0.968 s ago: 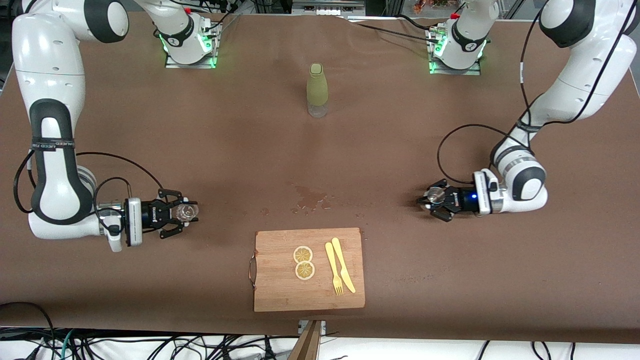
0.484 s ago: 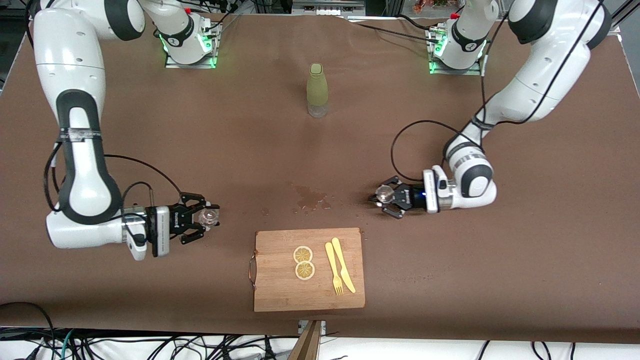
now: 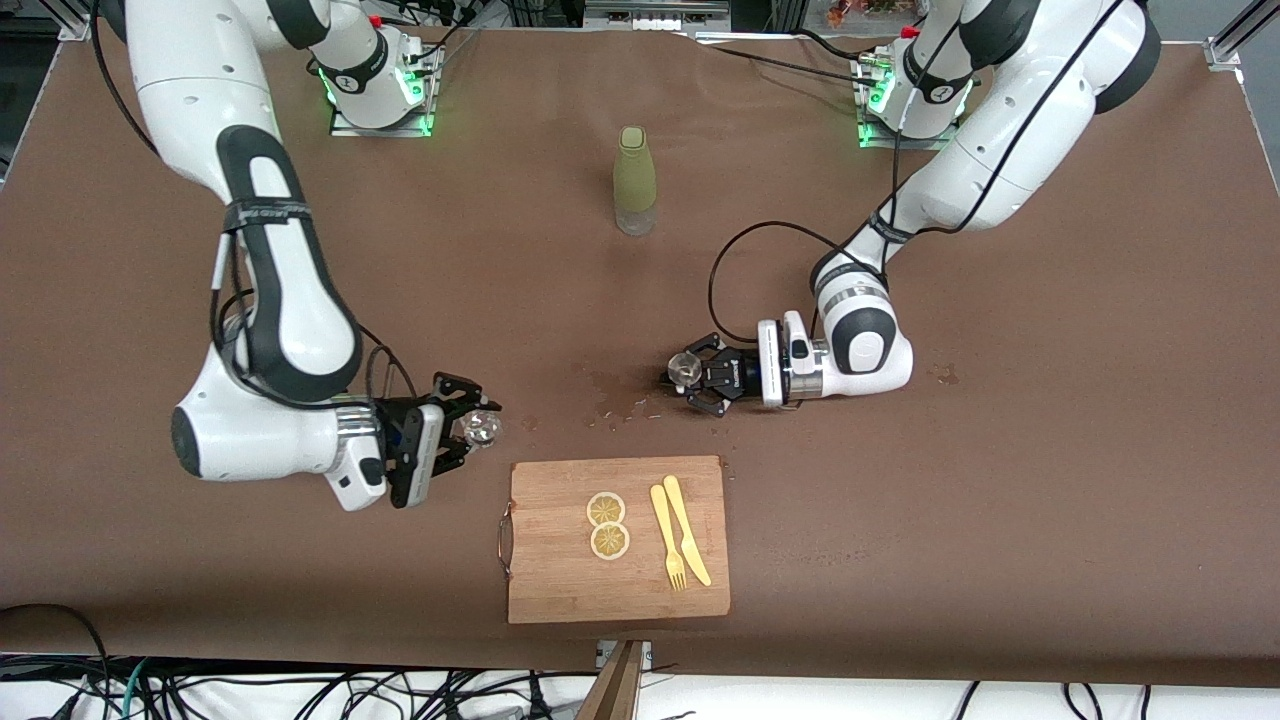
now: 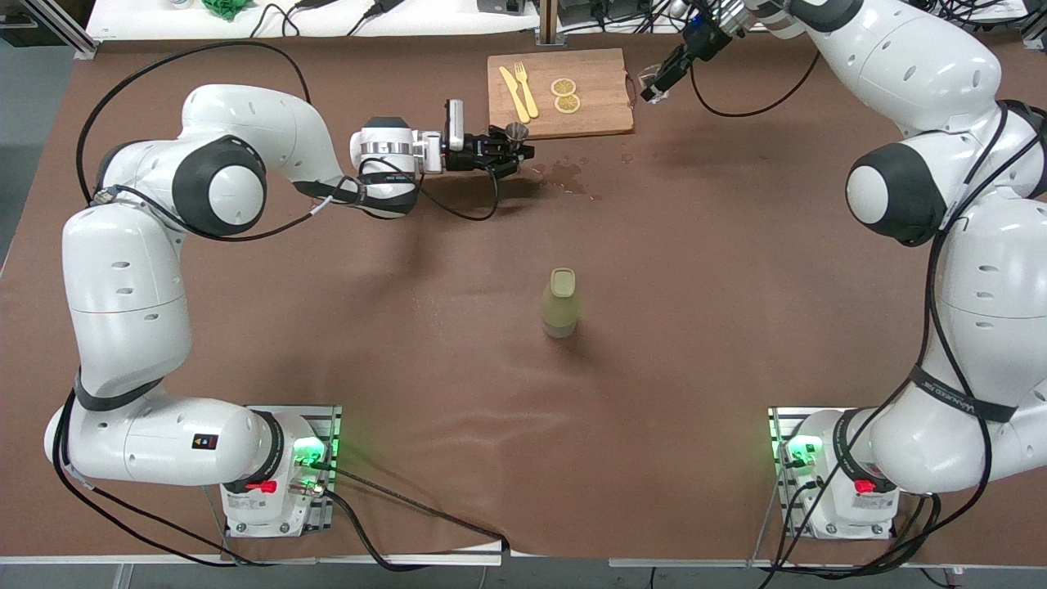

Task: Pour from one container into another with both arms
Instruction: 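Tilt the glass cup with the right gripper, pouring into the jigger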

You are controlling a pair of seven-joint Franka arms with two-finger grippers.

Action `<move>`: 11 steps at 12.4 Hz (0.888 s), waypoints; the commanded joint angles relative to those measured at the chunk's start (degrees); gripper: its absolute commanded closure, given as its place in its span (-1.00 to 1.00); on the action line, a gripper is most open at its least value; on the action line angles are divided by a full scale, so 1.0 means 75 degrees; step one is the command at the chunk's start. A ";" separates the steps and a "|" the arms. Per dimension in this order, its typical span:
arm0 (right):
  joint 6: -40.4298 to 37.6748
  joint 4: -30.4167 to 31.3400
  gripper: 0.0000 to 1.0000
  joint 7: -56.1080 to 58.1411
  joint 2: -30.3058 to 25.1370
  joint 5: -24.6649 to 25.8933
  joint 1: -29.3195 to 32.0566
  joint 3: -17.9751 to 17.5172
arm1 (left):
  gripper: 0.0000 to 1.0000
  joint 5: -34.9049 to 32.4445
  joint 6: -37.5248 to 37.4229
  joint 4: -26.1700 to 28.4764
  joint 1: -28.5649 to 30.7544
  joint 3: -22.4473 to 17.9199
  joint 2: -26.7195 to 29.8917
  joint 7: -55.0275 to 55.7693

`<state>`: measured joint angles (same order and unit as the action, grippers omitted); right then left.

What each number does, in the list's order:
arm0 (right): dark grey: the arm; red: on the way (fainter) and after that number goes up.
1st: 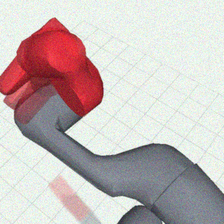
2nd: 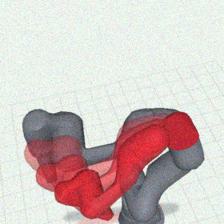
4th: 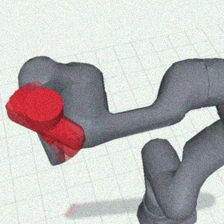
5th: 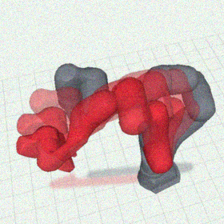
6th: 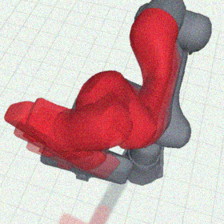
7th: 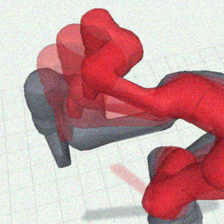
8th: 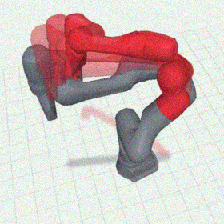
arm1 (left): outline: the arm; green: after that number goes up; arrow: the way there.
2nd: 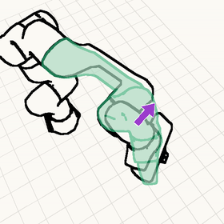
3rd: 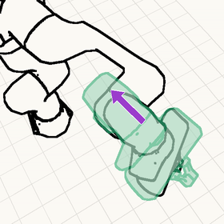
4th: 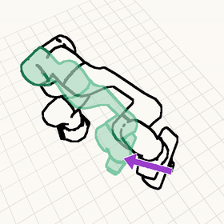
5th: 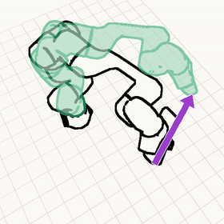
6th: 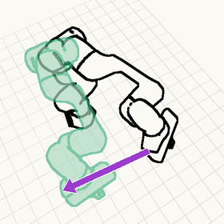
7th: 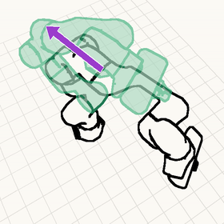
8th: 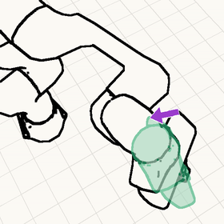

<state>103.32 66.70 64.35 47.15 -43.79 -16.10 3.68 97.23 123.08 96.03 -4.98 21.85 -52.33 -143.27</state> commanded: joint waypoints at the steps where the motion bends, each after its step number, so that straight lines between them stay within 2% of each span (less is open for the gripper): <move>1: 0.0099 0.0084 0.18 -0.0586 -0.0193 0.0306 -0.0639 0.0515 | 1.00 0.0440 0.0427 -0.0521 -0.0482 -0.0066 -0.0195 0.0072; 5: 0.0088 0.0096 0.18 -0.0833 -0.0240 0.0388 -0.1508 0.1184 | 1.00 0.0793 0.0932 -0.1305 -0.1022 -0.0054 -0.0802 0.0166; 8: 0.0088 0.0096 0.18 -0.1313 -0.0346 0.0950 -0.2023 0.1431 | 1.00 0.1202 0.0944 -0.1671 -0.1409 -0.0066 -0.1109 0.0154; 11: 0.0053 0.0096 0.18 -0.1420 -0.0357 0.1149 -0.2551 0.1852 | 1.00 0.1215 0.0944 -0.2032 -0.1457 -0.0054 -0.1284 0.0154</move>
<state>104.06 66.68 54.90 45.63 -36.88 -32.75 15.30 104.65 129.62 84.87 -15.07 21.77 -60.19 -142.37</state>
